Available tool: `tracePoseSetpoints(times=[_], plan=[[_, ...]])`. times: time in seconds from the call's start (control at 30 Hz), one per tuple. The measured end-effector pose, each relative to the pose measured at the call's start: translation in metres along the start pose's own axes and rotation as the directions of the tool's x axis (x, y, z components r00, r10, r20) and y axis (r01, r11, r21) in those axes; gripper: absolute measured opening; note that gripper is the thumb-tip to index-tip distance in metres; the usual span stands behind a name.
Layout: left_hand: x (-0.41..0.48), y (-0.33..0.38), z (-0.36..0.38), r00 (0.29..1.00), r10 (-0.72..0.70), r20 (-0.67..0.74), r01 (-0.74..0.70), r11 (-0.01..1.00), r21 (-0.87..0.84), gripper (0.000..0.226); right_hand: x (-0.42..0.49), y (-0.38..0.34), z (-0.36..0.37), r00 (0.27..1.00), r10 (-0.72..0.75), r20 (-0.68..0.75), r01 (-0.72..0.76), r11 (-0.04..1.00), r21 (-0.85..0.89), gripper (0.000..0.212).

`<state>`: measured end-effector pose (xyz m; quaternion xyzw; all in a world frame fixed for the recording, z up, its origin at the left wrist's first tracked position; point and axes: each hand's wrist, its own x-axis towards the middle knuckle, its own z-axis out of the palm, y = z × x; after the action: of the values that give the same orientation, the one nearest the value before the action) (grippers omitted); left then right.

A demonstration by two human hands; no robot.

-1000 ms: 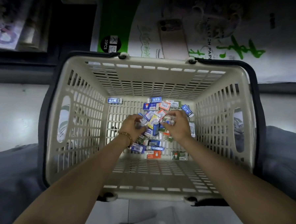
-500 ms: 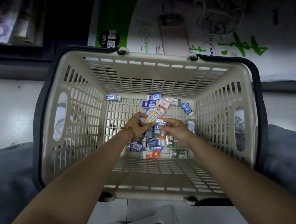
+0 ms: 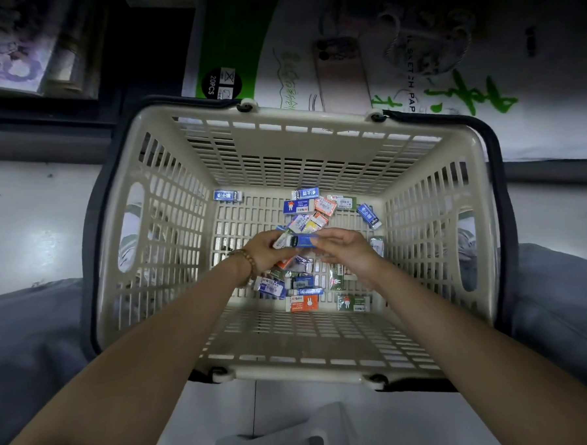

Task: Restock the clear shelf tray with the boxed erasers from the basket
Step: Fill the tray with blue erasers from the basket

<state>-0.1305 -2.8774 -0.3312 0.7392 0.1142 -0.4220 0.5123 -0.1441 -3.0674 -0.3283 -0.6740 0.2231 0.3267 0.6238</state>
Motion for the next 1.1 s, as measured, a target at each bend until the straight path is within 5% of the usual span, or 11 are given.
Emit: tracePoseSetpoints(times=[0.13,0.23,0.33,0.47,0.53,0.6,0.73,0.87,0.97,1.1], plan=[[-0.005,-0.009,-0.017,0.993,-0.083,-0.084,0.077,0.995,-0.069,0.038,-0.001,0.002,-0.006,0.997,0.036,-0.071,-0.029,0.995,0.098,0.011],[-0.010,-0.020,-0.033,0.980,-0.132,-0.152,0.136,0.991,0.018,0.036,0.000,0.013,-0.003,0.997,0.071,-0.013,-0.072,0.991,-0.110,0.015],[-0.011,-0.029,-0.039,0.968,-0.177,-0.178,0.202,0.970,0.134,0.059,0.001,0.025,0.014,0.997,0.071,-0.028,-0.075,0.968,-0.240,0.022],[-0.013,-0.020,-0.032,0.949,0.132,-0.287,0.019,0.883,0.470,0.060,0.004,0.024,0.032,0.993,0.055,-0.102,-0.080,0.962,-0.262,0.033],[-0.012,-0.013,-0.025,0.949,0.220,-0.224,-0.084,0.865,0.495,0.047,0.004,0.023,0.035,0.990,0.068,-0.120,-0.096,0.963,-0.251,0.032],[-0.014,-0.010,-0.015,0.985,0.163,-0.061,-0.120,0.890,0.439,0.039,0.004,0.023,0.037,0.987,0.074,-0.142,-0.104,0.969,-0.224,0.032],[-0.010,-0.013,-0.002,0.980,0.190,0.068,-0.194,0.796,0.573,0.044,0.002,0.022,0.033,0.976,0.141,-0.164,-0.147,0.989,-0.028,0.032],[-0.005,-0.011,0.010,0.994,0.106,0.024,-0.107,0.903,0.415,0.020,-0.003,0.016,0.031,0.976,0.193,-0.101,-0.170,0.965,0.198,0.034],[-0.003,-0.006,0.011,1.000,0.000,0.027,-0.005,0.982,0.190,0.023,-0.006,0.008,0.032,0.978,0.198,-0.065,-0.168,0.934,0.314,0.041],[-0.012,0.001,-0.009,0.996,-0.084,-0.017,0.082,0.994,-0.077,0.018,-0.009,-0.003,0.018,0.975,0.215,-0.063,-0.174,0.903,0.394,0.021]])
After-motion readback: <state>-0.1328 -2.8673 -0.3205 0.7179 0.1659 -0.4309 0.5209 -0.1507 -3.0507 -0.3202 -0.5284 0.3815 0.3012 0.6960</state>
